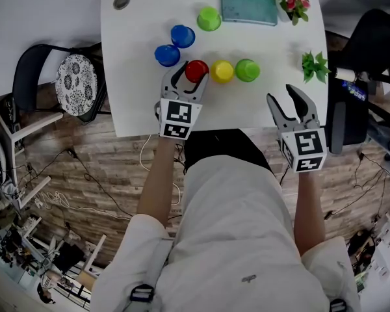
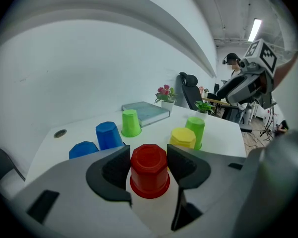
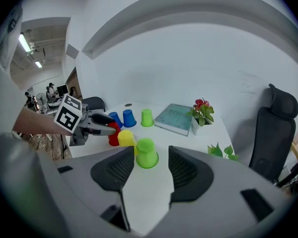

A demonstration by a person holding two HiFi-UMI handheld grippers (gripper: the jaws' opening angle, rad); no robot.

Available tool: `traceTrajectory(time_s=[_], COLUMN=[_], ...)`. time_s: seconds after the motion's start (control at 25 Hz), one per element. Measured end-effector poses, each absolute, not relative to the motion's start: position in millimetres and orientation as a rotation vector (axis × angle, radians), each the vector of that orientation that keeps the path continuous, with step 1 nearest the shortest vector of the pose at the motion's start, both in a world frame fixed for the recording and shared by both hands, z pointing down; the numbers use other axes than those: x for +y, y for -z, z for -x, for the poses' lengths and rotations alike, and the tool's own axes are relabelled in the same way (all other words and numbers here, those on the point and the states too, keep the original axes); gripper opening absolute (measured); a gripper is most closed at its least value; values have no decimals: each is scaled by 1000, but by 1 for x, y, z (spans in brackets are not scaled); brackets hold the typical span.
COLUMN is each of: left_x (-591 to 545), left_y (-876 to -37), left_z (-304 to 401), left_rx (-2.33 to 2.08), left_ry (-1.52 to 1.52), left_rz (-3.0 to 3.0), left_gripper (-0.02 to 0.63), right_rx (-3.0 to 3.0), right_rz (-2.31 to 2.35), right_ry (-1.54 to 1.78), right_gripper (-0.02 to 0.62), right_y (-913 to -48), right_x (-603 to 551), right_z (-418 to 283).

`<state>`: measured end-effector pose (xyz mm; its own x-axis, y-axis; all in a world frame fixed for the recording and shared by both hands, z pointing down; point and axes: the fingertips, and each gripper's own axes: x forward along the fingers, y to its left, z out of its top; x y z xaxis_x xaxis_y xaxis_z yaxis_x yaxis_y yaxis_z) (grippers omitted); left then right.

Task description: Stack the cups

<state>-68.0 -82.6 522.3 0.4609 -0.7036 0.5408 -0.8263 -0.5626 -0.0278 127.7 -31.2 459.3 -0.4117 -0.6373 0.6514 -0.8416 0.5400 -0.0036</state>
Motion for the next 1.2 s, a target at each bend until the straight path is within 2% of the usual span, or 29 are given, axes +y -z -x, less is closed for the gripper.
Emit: traceTrajectory(time_s=[0.68, 1.2], left_x=[-73, -108], left_y=[-509, -486], left_z=[68, 133], left_rx=[-1278, -1423], left_ry=[-721, -713], left_rz=[-2512, -2495], left_gripper=[256, 255], right_rx=[-2195, -2213], right_rz=[-1188, -1192], right_ry=[-441, -411], right_gripper=[221, 221], right_y=[-457, -441], right_x=[-37, -61], right_z=[-122, -79])
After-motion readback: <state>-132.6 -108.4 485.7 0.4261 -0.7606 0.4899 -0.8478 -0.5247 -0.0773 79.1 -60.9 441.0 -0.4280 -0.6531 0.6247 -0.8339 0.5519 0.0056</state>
